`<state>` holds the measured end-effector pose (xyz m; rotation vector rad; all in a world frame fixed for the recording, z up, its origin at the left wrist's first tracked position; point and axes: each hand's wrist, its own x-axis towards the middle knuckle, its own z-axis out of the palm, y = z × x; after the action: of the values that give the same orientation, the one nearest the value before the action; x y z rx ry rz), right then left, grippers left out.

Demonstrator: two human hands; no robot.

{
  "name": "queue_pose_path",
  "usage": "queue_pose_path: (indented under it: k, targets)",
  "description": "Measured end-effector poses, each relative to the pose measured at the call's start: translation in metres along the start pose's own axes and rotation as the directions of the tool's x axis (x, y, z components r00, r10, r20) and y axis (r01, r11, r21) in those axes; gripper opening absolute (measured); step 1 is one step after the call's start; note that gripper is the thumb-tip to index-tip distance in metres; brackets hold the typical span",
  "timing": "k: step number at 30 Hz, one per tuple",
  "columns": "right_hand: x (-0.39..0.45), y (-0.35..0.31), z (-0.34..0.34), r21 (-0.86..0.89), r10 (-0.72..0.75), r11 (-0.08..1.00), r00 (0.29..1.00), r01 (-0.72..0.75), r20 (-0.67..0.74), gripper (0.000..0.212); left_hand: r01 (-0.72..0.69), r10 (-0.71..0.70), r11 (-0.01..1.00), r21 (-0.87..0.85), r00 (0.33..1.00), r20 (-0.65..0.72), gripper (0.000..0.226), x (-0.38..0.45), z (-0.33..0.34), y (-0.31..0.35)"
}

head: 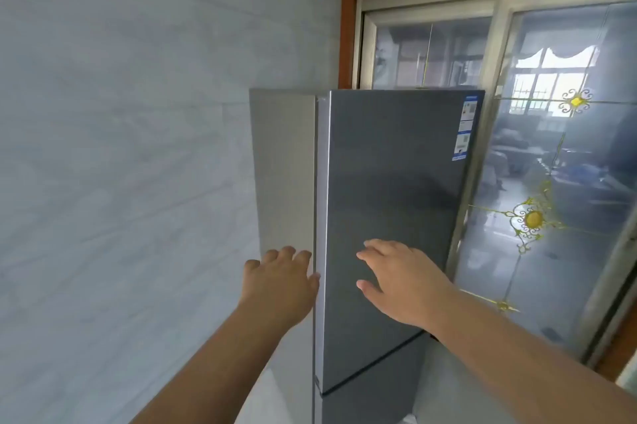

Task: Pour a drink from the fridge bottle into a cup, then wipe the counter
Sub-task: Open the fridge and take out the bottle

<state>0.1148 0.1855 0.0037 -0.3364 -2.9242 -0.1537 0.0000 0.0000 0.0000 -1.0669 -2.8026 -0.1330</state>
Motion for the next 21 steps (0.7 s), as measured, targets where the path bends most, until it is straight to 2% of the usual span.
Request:
queue_pose_path:
  k: [6,9,17,21]
  targets:
    - [0.072,-0.012,0.026,-0.120,-0.191,0.972,0.976,0.202,0.101,0.060,0.027,-0.024,0.999,-0.034,0.997,0.074,0.056,0.036,0.024,-0.025]
    - [0.114,-0.012,0.034,-0.178,-0.233,0.952,0.966,0.250,0.111,0.063,0.047,-0.045,0.999,-0.022,0.995,0.084,0.057,0.049,0.030,-0.038]
    - [0.189,-0.011,0.050,-0.410,-0.118,0.889,0.967,0.205,0.228,0.067,0.144,-0.140,0.989,-0.029,0.984,0.113,0.057,0.058,0.037,-0.044]
    - [0.187,-0.021,0.052,-0.425,-0.112,0.884,0.971,0.194,0.211,0.051,0.172,-0.165,0.984,-0.038,0.977,0.134,0.056,0.065,0.041,-0.040]
